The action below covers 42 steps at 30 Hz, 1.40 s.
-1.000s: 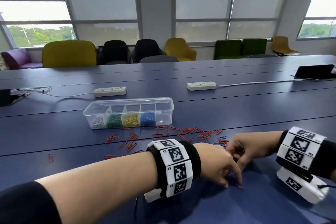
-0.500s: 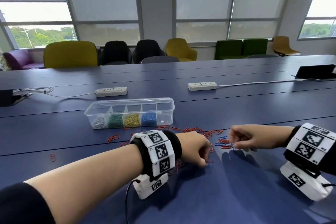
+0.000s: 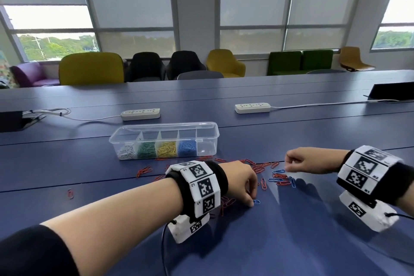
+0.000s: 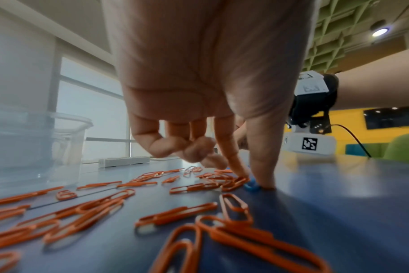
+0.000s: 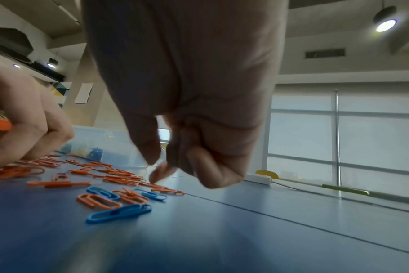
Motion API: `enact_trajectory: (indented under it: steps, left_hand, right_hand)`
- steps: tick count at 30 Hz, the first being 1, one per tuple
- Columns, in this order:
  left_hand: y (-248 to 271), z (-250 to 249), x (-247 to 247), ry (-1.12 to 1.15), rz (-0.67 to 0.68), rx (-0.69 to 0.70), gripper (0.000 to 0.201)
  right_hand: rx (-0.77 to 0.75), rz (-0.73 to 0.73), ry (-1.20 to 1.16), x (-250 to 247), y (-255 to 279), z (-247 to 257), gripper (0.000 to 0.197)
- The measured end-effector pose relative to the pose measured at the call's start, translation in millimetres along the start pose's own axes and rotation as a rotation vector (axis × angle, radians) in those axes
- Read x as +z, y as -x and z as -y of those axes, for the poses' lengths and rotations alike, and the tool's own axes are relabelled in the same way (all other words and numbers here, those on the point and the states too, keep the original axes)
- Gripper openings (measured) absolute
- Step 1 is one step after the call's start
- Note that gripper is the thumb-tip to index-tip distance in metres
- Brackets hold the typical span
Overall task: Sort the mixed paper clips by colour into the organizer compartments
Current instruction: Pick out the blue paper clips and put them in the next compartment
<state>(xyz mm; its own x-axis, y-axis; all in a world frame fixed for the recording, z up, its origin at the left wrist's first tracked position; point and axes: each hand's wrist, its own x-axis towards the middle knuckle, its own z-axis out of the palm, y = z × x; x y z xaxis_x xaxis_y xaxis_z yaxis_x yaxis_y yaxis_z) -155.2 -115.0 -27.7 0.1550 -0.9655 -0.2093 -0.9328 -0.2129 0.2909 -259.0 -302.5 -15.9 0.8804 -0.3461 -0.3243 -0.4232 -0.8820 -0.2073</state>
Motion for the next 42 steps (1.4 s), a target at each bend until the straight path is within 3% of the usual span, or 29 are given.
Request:
enact_trajectory:
  steps: [4, 9, 12, 15, 17, 18, 21, 23, 26, 29, 33, 42]
  left_hand:
    - [-4.9, -2.3, 2.0, -0.01, 0.01, 0.032, 0.014]
    - [-6.2, -0.6, -1.6, 0.021, -0.033, 0.007, 0.004]
    - [-13.8, 5.9, -11.1, 0.126, -0.118, -0.038, 0.023]
    - [-19.9, 6.1, -18.4, 0.437, -0.098, -0.035, 0.008]
    - [-24.2, 3.6, -19.2, 0.717, -0.075, -0.087, 0.025]
    - [-26.7, 2.1, -19.0, 0.828, -0.072, -0.126, 0.024]
    - [-32.7, -1.2, -21.6, 1.056, -0.028, -0.236, 0.024]
    - [-34.9, -4.8, -23.9, 1.087, -0.008, -0.306, 0.027]
    - [-43.5, -13.1, -25.1, 0.921, 0.007, -0.359, 0.026]
    - [-53.6, -18.9, -21.7, 0.458, 0.029, -0.256, 0.015]
    - [-58.5, -18.5, -11.7, 0.17, -0.011, -0.174, 0.021]
    - [-62.1, -22.5, -5.3, -0.054, -0.159, -0.143, 0.027]
  right_hand:
    - [0.093, 0.082, 0.063, 2.0, -1.0, -5.6, 0.036]
    - [0.102, 0.111, -0.072, 5.6, -1.6, -7.2, 0.017]
    - [0.115, 0.136, -0.109, 8.8, -1.0, -8.3, 0.016]
    - [0.109, 0.139, -0.087, 11.7, -0.8, -7.2, 0.019]
    - [0.1, 0.139, -0.061, 12.0, -0.4, -5.0, 0.025]
    - [0.102, 0.132, -0.092, 11.4, -0.2, -4.2, 0.026]
    - [0.11, 0.111, -0.396, 5.5, 2.0, -4.1, 0.024]
    - [0.116, 0.087, -0.565, 0.1, 2.6, -4.9, 0.023]
    - [0.115, 0.063, -0.625, -5.0, -1.8, -6.0, 0.023]
    - [0.1, 0.017, -0.579, -5.3, -8.2, -6.0, 0.031]
    - [0.062, -0.015, -0.387, 0.1, -15.5, -6.7, 0.035]
    - [-0.033, -0.015, -0.126, -0.6, -15.5, -5.8, 0.039]
